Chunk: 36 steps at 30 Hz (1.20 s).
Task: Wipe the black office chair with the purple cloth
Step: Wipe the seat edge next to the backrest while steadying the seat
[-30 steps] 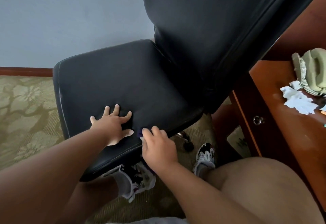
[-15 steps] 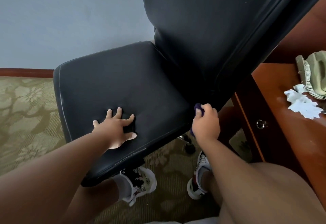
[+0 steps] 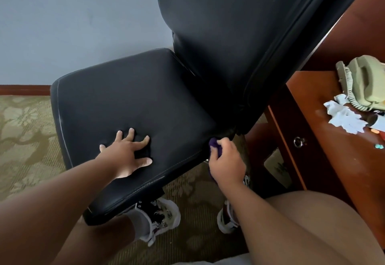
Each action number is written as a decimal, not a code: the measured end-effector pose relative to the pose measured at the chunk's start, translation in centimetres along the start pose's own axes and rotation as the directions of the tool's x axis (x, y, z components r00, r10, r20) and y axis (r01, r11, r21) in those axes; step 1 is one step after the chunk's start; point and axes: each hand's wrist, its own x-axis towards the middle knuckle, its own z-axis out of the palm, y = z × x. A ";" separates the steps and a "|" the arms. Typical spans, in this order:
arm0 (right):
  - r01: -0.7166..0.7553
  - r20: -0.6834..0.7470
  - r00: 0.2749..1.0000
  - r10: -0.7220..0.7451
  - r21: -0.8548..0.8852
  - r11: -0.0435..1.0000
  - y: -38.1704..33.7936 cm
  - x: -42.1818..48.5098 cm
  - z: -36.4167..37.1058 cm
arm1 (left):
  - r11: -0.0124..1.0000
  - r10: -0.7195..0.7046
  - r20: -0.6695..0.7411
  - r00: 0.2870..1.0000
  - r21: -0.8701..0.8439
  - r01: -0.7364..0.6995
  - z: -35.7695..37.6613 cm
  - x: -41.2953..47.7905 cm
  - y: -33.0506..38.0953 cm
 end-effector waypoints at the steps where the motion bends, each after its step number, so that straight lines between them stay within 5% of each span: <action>1: -0.045 -0.015 0.999 0.046 0.014 0.999 -0.1 0.4 0.0 | 1.000 -0.002 0.002 1.000 -0.006 0.002 0.0 0.0 0.2; 8: -0.287 0.062 0.958 0.281 0.280 0.916 -1.7 1.5 -0.3 | 0.999 -0.034 -0.013 0.999 -0.012 0.034 0.4 0.2 2.4; 16: -0.137 0.214 0.973 0.089 0.217 0.967 -2.6 -0.9 -0.2 | 0.998 -0.055 -0.032 0.998 0.005 0.055 0.6 0.2 2.5; 20: 0.016 0.209 0.978 -0.019 0.014 1.000 -2.8 1.5 -1.4 | 0.999 -0.042 -0.023 0.999 -0.035 0.041 0.6 0.2 2.1; 23: -0.066 0.103 0.992 0.073 -0.067 0.996 -1.6 5.3 -2.8 | 0.997 -0.034 -0.002 0.999 -0.066 0.033 0.3 0.3 2.0; 27: -0.212 0.126 0.968 0.218 -0.058 0.976 0.6 9.6 -4.1 | 0.997 -0.036 -0.002 0.999 -0.066 0.036 0.4 0.4 1.9; 36: 0.033 0.282 0.959 -0.033 0.005 0.999 -6.4 3.1 -1.1 | 0.998 -0.042 -0.043 0.998 0.050 0.044 0.9 0.5 1.8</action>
